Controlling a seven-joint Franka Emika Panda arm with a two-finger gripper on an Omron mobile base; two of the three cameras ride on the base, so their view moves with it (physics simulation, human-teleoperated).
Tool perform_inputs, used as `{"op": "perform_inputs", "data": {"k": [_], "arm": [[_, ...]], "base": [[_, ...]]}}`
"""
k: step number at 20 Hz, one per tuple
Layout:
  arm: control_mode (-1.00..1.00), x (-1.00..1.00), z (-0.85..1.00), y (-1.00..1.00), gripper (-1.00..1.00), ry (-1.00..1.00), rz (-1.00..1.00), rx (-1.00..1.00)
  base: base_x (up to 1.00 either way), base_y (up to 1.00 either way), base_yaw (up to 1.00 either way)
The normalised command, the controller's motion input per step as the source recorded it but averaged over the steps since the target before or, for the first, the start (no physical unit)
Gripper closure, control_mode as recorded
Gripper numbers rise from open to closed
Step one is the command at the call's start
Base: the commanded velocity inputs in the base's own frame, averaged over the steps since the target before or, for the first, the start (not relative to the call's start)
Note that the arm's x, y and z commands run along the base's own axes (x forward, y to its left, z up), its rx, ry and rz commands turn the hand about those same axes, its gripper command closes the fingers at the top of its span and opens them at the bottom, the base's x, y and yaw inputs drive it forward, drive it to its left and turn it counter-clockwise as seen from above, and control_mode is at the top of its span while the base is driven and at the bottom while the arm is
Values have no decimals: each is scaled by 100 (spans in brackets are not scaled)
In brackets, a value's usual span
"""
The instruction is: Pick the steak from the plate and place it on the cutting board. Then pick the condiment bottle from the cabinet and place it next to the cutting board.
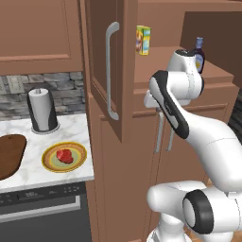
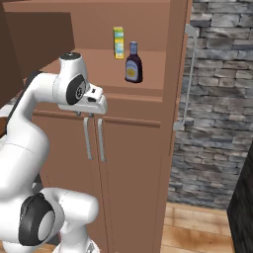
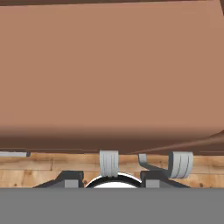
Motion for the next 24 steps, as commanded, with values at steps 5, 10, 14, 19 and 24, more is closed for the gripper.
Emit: {"op": "perform_inputs", "data": {"k": [5,10,14,19,24], "arm": [[-100,-3,0,0,-100,0,0,0],[-100,-7,0,0,-100,0,0,0],[-100,-9,0,0,-100,0,0,0],[-100,-10,0,0,-100,-2,0,0],[-100,-6,0,0,-100,-4,0,0]], "base": [[0,0,0],[0,0,0],[0,0,0],[0,0,0],[0,0,0]]}}
